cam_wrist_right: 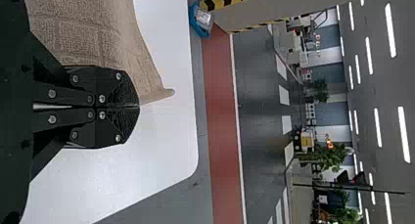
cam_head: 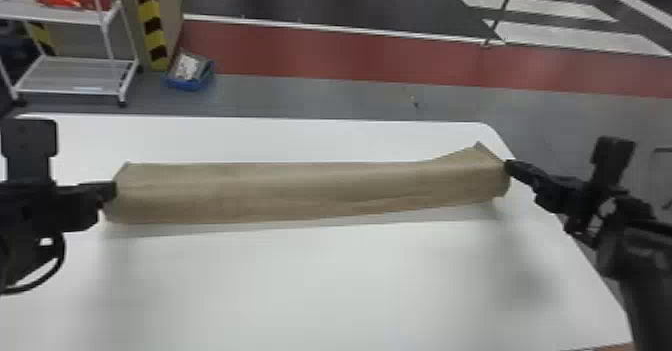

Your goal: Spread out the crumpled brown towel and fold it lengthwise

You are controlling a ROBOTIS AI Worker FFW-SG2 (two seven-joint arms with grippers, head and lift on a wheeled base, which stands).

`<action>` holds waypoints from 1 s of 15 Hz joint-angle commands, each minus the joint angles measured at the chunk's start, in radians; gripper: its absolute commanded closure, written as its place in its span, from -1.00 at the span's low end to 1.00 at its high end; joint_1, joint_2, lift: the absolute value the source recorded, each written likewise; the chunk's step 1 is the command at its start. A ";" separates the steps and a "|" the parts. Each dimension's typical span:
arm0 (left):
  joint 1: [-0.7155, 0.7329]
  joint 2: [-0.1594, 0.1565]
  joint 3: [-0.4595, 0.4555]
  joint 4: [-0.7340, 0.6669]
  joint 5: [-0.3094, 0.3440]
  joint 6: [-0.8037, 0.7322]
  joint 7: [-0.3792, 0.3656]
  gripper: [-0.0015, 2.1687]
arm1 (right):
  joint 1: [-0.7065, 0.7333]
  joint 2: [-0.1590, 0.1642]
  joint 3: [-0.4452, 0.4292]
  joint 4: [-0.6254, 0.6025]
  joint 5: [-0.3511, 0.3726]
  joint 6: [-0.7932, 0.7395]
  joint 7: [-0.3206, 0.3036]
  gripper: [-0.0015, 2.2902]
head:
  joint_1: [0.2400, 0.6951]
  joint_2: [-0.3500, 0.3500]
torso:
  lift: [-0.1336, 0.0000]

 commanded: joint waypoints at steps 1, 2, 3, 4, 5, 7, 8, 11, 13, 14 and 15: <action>0.018 0.000 0.013 -0.012 0.003 0.000 -0.001 0.11 | 0.012 -0.007 -0.001 0.012 0.002 -0.003 0.000 0.32 | 1.00 -0.58 | -0.86; 0.023 0.000 0.016 -0.012 0.001 0.009 -0.006 0.11 | 0.020 -0.010 -0.001 0.021 0.002 -0.010 -0.002 0.32 | 1.00 -0.59 | -0.86; 0.026 0.000 0.016 -0.012 -0.010 0.028 -0.006 0.11 | 0.031 -0.010 -0.001 0.022 0.003 -0.019 -0.002 0.32 | 1.00 -0.59 | -0.86; 0.028 0.000 0.013 -0.010 -0.023 0.043 -0.007 0.11 | 0.040 -0.010 -0.001 0.022 0.005 -0.028 -0.002 0.32 | 1.00 -0.60 | -0.86; 0.028 0.000 0.010 -0.007 -0.028 0.043 -0.010 0.11 | 0.048 -0.009 0.005 0.021 0.005 -0.028 -0.002 0.32 | 1.00 -0.60 | -0.86; 0.029 -0.005 0.006 -0.002 -0.030 0.037 -0.010 0.11 | 0.055 -0.003 0.003 0.015 0.002 -0.028 -0.002 0.32 | 1.00 -0.60 | -0.86; 0.029 -0.006 0.004 -0.002 -0.030 0.028 -0.010 0.11 | 0.060 -0.001 0.002 0.009 0.002 -0.025 -0.002 0.32 | 1.00 -0.60 | -0.86; 0.029 -0.002 0.006 -0.002 -0.031 0.009 -0.010 0.11 | 0.064 -0.004 -0.003 0.004 0.000 -0.010 -0.002 0.32 | 1.00 -0.60 | -0.86; 0.029 -0.003 0.003 0.007 -0.033 -0.034 -0.009 0.01 | 0.064 -0.004 -0.004 0.004 0.000 0.003 -0.006 -0.07 | 1.00 -0.60 | -0.86; 0.032 -0.003 0.001 0.008 -0.033 -0.067 -0.007 -0.26 | 0.067 -0.001 -0.004 0.004 0.000 -0.003 -0.006 -0.48 | 1.00 -0.60 | -0.86; 0.034 -0.003 0.000 0.008 -0.033 -0.080 -0.007 -0.44 | 0.071 0.000 -0.006 0.001 0.000 -0.003 -0.008 -0.74 | 1.00 -0.60 | -0.86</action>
